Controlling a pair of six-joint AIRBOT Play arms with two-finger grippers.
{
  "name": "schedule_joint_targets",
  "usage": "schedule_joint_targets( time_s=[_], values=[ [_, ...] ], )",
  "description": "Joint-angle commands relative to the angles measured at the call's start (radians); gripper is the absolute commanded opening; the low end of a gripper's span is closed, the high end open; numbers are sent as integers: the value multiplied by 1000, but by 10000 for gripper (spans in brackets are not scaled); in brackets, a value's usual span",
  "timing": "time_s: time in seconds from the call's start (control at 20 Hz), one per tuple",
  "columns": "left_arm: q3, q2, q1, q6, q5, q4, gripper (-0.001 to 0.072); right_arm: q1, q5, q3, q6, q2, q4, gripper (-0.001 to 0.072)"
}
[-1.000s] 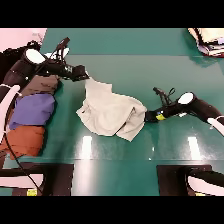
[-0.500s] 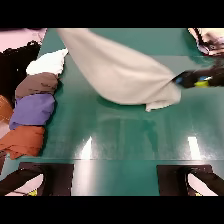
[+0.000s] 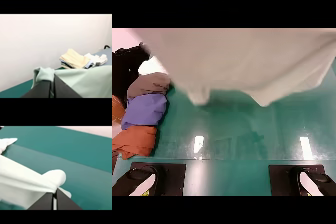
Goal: Fold the shirts.
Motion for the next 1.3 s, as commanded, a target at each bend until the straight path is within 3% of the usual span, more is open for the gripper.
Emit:
schedule_joint_targets(
  time_s=[0.0, 0.15, 0.35, 0.5, 0.7, 0.75, 0.8, 0.85, 0.95, 1.15, 1.25],
  values=[
    [-12, -9, 1, 1, 13, 39, 23, -19, 99, 143, 50, -75, -5, 19],
    [-105, -96, 1, -15, 3, 169, 23, 26, 177, 183, 114, -214, -6, 19],
    [-226, -318, 1, -38, -71, 191, 24, 142, 237, 183, 158, -456, -95, 20],
    [-308, -518, 1, -35, -80, 195, 24, 229, 227, 181, 162, -647, -203, 20],
    [-323, -752, 1, -39, -61, 212, 25, 274, 132, 182, 161, -843, -211, 20],
    [-323, -779, 1, -47, -60, 212, 54, 273, 113, 182, 162, -873, -206, 20],
    [-324, -800, 1, -66, -58, 215, 345, 273, 97, 182, 163, -898, -203, 21],
    [-324, -806, 1, -90, -58, 219, 548, 273, 92, 182, 166, -914, -203, 35],
    [-312, -806, 2, -91, -80, 225, 550, 267, 95, 182, 166, -929, -203, 392],
    [-237, -777, 75, -102, -380, 230, 549, 222, 184, 183, 138, -880, -204, 389],
    [-272, -718, 134, -117, -450, 230, 549, 183, 242, 182, 130, -838, -204, 389]
  ],
)
